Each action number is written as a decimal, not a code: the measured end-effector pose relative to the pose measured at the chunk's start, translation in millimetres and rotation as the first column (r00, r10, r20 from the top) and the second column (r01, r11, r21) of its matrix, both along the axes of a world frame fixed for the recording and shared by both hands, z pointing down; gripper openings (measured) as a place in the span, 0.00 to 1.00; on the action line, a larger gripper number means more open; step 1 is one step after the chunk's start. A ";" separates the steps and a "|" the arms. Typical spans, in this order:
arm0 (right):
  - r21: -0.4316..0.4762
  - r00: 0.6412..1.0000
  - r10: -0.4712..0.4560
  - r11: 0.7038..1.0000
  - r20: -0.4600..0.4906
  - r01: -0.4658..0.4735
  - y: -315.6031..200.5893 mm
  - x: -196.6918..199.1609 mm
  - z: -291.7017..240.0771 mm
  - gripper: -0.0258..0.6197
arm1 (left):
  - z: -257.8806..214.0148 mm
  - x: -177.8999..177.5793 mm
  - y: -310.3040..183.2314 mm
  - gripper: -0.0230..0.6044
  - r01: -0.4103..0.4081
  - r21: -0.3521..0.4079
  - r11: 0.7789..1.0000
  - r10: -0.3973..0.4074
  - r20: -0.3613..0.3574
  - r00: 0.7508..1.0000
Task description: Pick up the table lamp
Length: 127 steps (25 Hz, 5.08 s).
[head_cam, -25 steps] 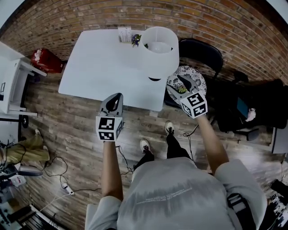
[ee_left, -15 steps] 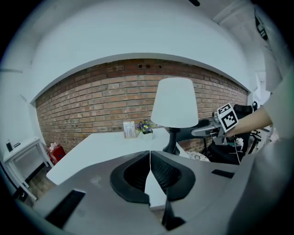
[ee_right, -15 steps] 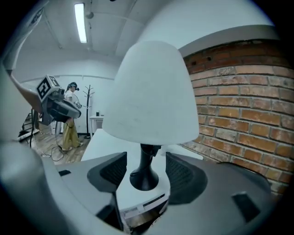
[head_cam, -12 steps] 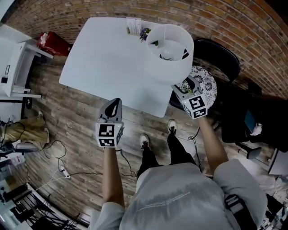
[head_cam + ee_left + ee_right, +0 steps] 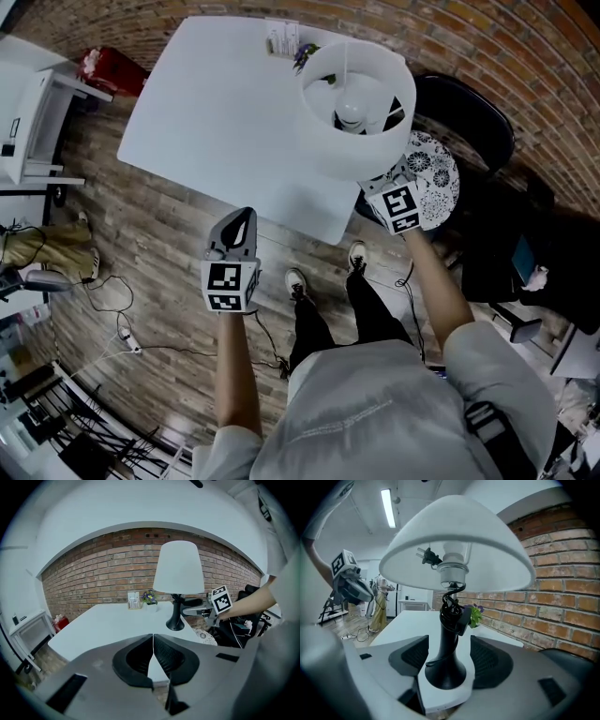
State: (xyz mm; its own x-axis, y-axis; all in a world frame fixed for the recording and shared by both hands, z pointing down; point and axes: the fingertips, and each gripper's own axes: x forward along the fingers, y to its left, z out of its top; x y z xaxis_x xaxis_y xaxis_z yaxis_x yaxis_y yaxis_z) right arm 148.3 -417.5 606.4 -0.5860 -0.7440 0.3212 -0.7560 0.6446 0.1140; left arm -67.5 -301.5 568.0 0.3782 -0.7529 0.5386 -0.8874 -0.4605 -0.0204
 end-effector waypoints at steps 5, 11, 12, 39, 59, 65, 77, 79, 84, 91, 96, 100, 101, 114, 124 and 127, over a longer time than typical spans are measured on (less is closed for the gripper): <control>0.018 1.000 -0.021 1.000 0.005 0.020 -12.0 -9.9 6.2 0.46 | 10.6 -11.2 12.2 0.06 0.064 -0.022 0.998 -0.064 0.005 0.998; 0.032 0.999 -0.051 0.998 0.016 0.051 -26.4 -22.4 12.4 0.46 | 19.9 -18.6 24.6 0.06 0.104 -0.042 0.994 -0.103 0.016 0.995; 0.034 0.998 -0.053 0.998 0.022 0.052 -29.0 -23.7 13.3 0.46 | 20.1 -19.7 25.7 0.06 0.111 -0.042 0.993 -0.110 0.016 0.994; 0.007 0.992 -0.035 0.999 0.121 0.035 -32.5 -47.7 -9.5 0.31 | 14.3 -50.4 37.9 0.06 0.127 -0.007 0.992 -0.127 0.004 0.992; -0.001 0.971 0.019 1.000 0.236 -0.019 -2.7 -72.4 -22.8 0.28 | 10.3 -103.9 65.3 0.06 0.113 -0.010 0.994 -0.113 0.052 0.992; 0.055 0.972 0.025 0.998 0.232 -0.039 -8.7 -65.8 -68.7 0.28 | -8.7 -99.9 56.4 0.06 0.096 0.029 0.995 -0.097 0.040 0.994; 0.072 0.978 0.108 0.990 0.180 -0.123 23.6 -18.3 -163.0 0.28 | -94.0 -62.3 12.4 0.06 0.012 0.212 0.977 -0.009 -0.016 1.000; 0.067 0.977 0.127 0.988 0.172 -0.140 34.5 -9.1 -176.0 0.28 | -108.9 -56.4 5.9 0.06 0.003 0.238 0.971 0.004 -0.027 1.000; 0.068 0.973 0.168 0.981 0.158 -0.181 62.4 11.0 -202.1 0.28 | -138.0 -44.5 -5.2 0.06 -0.025 0.294 0.955 0.039 -0.044 0.998; 0.090 0.961 0.230 0.965 0.152 -0.245 92.5 30.8 -233.9 0.28 | -171.8 -31.2 -13.0 0.06 -0.061 0.360 0.931 0.087 -0.057 0.995; 0.104 0.954 0.245 0.959 0.174 -0.265 112.7 34.3 -246.3 0.28 | -194.1 -27.0 -16.6 0.06 -0.073 0.404 0.912 0.111 -0.072 0.991; 0.118 0.953 0.254 0.954 0.163 -0.274 127.3 38.6 -251.0 0.28 | -204.3 -17.1 -14.2 0.06 -0.093 0.422 0.902 0.137 -0.075 0.988; 0.119 0.954 0.254 0.954 0.160 -0.274 129.9 39.4 -252.0 0.28 | -206.5 -13.5 -13.8 0.06 -0.100 0.426 0.899 0.145 -0.075 0.987; 0.124 0.961 0.239 0.958 0.140 -0.257 141.0 44.4 -255.7 0.28 | -209.2 19.2 -4.2 0.06 -0.159 0.437 0.885 0.200 -0.049 0.979; 0.137 0.967 0.210 0.964 0.147 -0.230 139.3 39.2 -252.5 0.28 | -204.1 16.3 -1.3 0.06 -0.160 0.425 0.891 0.185 -0.020 0.982; 0.147 0.968 0.199 0.964 0.151 -0.221 139.3 37.8 -253.7 0.28 | -202.2 15.9 -1.1 0.06 -0.156 0.420 0.894 0.181 -0.020 0.983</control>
